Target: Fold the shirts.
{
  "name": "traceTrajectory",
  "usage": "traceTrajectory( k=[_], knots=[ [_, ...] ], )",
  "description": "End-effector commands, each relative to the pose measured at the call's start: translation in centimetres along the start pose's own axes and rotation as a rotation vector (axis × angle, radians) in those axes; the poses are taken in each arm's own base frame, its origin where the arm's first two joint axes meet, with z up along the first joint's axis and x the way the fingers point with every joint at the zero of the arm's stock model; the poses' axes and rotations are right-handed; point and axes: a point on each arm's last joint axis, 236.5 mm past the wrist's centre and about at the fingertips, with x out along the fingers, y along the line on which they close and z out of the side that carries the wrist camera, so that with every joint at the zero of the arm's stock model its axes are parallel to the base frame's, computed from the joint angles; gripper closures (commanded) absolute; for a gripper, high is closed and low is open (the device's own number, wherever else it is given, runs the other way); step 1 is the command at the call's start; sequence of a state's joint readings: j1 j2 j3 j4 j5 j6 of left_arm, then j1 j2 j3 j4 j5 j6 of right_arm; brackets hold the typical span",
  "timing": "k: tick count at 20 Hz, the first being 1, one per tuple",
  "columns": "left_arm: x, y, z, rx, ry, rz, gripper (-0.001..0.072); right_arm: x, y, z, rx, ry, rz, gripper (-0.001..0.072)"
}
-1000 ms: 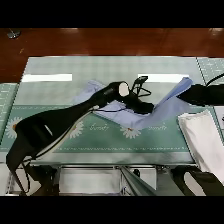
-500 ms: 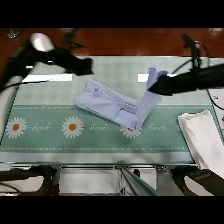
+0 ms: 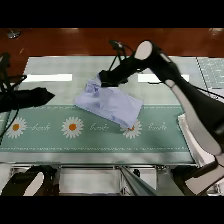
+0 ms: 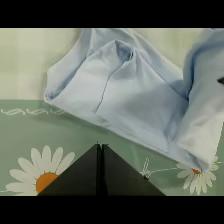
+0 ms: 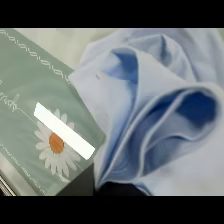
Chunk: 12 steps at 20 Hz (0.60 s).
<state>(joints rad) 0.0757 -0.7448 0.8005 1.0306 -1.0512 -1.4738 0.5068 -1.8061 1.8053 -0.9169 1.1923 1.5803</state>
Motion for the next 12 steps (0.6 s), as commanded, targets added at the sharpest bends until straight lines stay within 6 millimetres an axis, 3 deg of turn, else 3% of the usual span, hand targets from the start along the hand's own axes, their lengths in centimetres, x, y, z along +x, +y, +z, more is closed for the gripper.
traceTrajectory(
  k=[1,2,3,5,7,8,10,12],
  knots=[
    [1.2,0.8,-3.1,-0.053,0.016,-0.015,0.0679,6.5,0.8,0.6,0.022,0.049,0.055,0.0624],
    [1.8,1.0,-3.3,-0.06,0.02,-0.011,0.0679,7.2,1.0,1.1,0.037,0.043,0.08,0.0385],
    [2.4,1.4,-3.5,-0.07,0.026,-0.006,0.0679,7.1,1.7,1.8,0.041,0.034,0.127,0.0074],
    [3.2,1.9,-4.0,-0.085,0.056,0.003,0.0679,3.7,2.4,3.6,0.06,0.003,0.221,0.0075],
    [3.7,2.2,-4.2,-0.093,0.074,0.008,0.0679,-3.1,0.2,4.0,0.072,0.013,0.234,0.0075],
    [3.7,2.3,-4.3,-0.094,0.077,0.008,0.0679,-6.9,-1.3,3.1,0.057,0.043,0.209,0.0077],
    [3.7,2.2,-4.5,-0.091,0.088,0.006,0.0679,-14.3,-3.6,-0.7,-0.053,0.098,0.135,0.008],
    [3.7,2.2,-4.6,-0.09,0.092,0.006,0.0679,-18.4,-10.0,-4.1,0.017,0.042,-0.177,0.008]
  ],
)
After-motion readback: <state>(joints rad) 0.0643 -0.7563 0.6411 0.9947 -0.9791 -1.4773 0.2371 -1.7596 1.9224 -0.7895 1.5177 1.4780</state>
